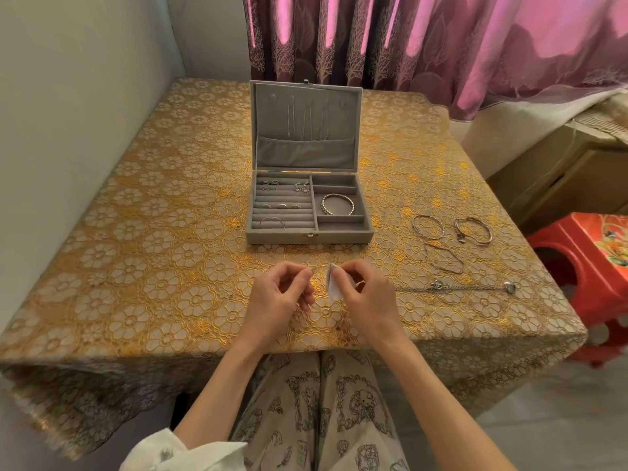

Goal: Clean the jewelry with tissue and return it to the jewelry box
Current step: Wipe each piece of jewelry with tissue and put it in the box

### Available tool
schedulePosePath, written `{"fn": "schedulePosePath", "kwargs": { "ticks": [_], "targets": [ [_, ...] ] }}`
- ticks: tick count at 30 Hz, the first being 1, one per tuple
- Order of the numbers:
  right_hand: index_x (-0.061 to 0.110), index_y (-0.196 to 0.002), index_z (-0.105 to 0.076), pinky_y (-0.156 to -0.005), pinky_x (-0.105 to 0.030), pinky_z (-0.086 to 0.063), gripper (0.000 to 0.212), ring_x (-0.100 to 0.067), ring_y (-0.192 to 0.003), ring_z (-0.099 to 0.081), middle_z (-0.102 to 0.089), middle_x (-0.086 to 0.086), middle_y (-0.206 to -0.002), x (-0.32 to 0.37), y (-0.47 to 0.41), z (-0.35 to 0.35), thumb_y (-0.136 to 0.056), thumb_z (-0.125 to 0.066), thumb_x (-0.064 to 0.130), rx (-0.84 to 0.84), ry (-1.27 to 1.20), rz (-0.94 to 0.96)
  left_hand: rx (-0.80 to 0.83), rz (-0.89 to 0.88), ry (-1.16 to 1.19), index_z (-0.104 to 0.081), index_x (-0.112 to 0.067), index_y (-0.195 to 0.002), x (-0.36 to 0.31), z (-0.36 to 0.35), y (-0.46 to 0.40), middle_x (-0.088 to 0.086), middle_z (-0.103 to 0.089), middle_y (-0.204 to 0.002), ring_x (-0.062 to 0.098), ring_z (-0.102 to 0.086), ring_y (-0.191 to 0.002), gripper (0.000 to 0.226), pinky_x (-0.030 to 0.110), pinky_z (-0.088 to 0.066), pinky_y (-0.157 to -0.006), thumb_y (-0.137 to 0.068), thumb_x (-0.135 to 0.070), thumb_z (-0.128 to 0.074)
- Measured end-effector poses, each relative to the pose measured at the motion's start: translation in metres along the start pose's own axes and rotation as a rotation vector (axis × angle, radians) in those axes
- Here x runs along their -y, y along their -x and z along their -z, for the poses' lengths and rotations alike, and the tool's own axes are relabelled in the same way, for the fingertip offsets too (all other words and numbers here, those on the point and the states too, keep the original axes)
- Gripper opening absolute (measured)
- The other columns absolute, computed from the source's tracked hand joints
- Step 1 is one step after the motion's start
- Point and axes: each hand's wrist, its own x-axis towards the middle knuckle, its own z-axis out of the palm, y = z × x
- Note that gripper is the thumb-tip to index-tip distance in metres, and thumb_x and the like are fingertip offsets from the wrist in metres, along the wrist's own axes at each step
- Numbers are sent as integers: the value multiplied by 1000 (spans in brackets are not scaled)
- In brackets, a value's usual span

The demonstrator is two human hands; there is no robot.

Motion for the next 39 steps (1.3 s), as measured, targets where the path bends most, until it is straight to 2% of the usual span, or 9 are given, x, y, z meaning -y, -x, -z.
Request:
{"fn": "schedulePosePath", "kwargs": {
  "ticks": [3, 6, 11, 14, 18, 22, 29, 36, 39],
  "targets": [
    [18, -81, -60, -57, -16, -41, 11, -5, -65, -52, -59, 6, -72, 4, -1, -4, -90, -57, 23, -23, -28, 5, -75, 60, 137, -60, -4, -93, 1, 4, -1, 6, -62, -69, 15, -60, -61, 10, 22, -51, -56, -91, -12, -53],
    [14, -82, -63, -57, -14, -41, 14, -3, -64, -51, -59, 4, -72, 7, 4, -10, -90, -56, 22, -11, -209, -133, -126, 86, 244, -57, -4, -94, 1, 4, -1, 8, -61, -73, 18, -61, -64, 10, 23, -52, -59, -92, -12, -51],
    [14, -83, -65, -58, -19, -41, 17, -10, -66, -51, -61, -6, -76, 6, 9, -13, -91, -54, 24, 31, -344, -243, -87, 82, 259, -54, -1, -92, -1, 5, -1, 19, -63, -80, 22, -65, -66, 10, 23, -53, -57, -94, -9, -48],
    [17, -82, -63, -53, -14, -36, 15, -5, -60, -47, -58, 2, -71, 4, -3, 8, -92, -52, 19, 96, -244, -166, -10, 54, 188, -57, -1, -83, -1, 4, -3, 23, -61, -81, 16, -61, -58, 15, 19, -48, -48, -92, -12, -51],
    [17, -83, -61, -61, -14, -33, 14, -3, -67, -44, -56, 3, -81, 2, -18, 38, -92, -51, 20, 311, 191, 65, 32, 25, 114, -67, -10, -96, 3, 4, -4, 9, -64, -78, 10, -49, -52, 28, 15, -39, -44, -87, -36, -58],
    [17, -88, -63, -65, -8, -34, 15, 3, -72, -42, -49, 9, -83, 11, -20, 36, -92, -52, 25, 431, 431, 255, 104, 12, 60, -70, -11, -95, 0, 7, 0, 2, -63, -66, 8, -43, -46, 22, 15, -33, -40, -81, -26, -63],
    [20, -73, -58, -59, -10, -35, 17, 2, -61, -45, -47, 16, -67, 8, -10, 17, -90, -57, 20, 218, 238, 203, 78, 58, -1, -66, -5, -86, -2, 9, 1, -2, -56, -49, 9, -43, -35, 15, 16, -34, -35, -88, -17, -59],
    [12, -78, -64, -55, -26, -38, 23, -9, -57, -48, -57, 2, -64, -4, 8, 12, -91, -55, 28, 173, -94, -183, -31, 71, 89, -64, -7, -93, 0, 6, 1, 2, -61, -61, 12, -50, -39, 12, 18, -44, -39, -88, -17, -58],
    [14, -74, -62, -52, -14, -34, 22, 0, -53, -44, -54, 5, -63, 2, 6, 12, -91, -55, 26, 155, -69, -163, -38, 43, 67, -64, -13, -99, 1, 5, 2, 1, -60, -61, 12, -50, -40, 12, 18, -44, -38, -89, -13, -56]
  ]
}}
